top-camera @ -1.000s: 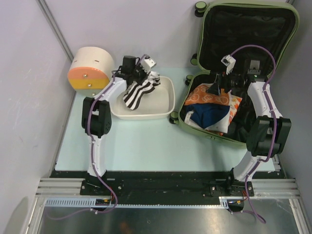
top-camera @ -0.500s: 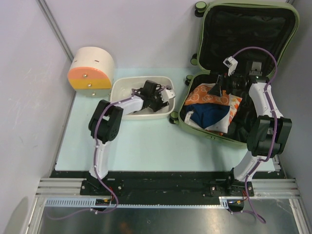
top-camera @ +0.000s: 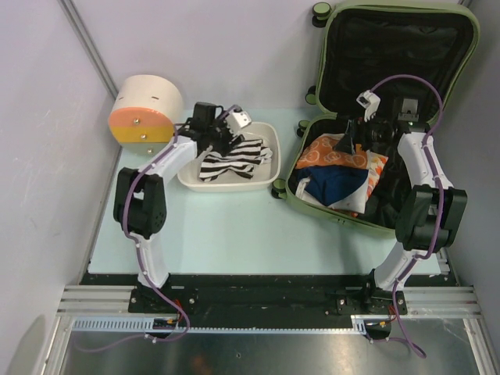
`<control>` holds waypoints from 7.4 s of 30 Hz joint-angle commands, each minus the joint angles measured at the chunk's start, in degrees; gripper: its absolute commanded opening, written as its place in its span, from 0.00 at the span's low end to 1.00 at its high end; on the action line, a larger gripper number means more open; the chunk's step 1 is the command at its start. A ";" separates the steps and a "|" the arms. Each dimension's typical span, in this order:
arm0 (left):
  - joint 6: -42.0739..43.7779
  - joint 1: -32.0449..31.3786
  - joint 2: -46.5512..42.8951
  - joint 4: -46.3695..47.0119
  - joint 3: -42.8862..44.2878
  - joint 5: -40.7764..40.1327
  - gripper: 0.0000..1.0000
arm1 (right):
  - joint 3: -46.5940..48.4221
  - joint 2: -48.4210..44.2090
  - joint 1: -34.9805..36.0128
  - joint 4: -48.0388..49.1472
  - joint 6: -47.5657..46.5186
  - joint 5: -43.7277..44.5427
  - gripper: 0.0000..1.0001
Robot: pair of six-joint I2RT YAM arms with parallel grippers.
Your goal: Open, take out, and arrange the luggage
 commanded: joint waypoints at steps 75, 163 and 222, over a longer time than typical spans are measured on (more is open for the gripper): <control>-107.52 -11.41 17.56 6.62 24.61 16.28 1.00 | -14.19 -2.88 10.23 40.07 27.77 5.97 0.00; -23.16 1.87 -16.54 -5.94 -1.40 16.11 0.97 | -19.38 -12.11 8.39 -17.51 -65.57 15.90 0.00; -13.59 -26.08 7.55 7.08 24.18 16.54 0.00 | -19.91 -31.18 -12.62 23.29 -4.92 5.27 0.00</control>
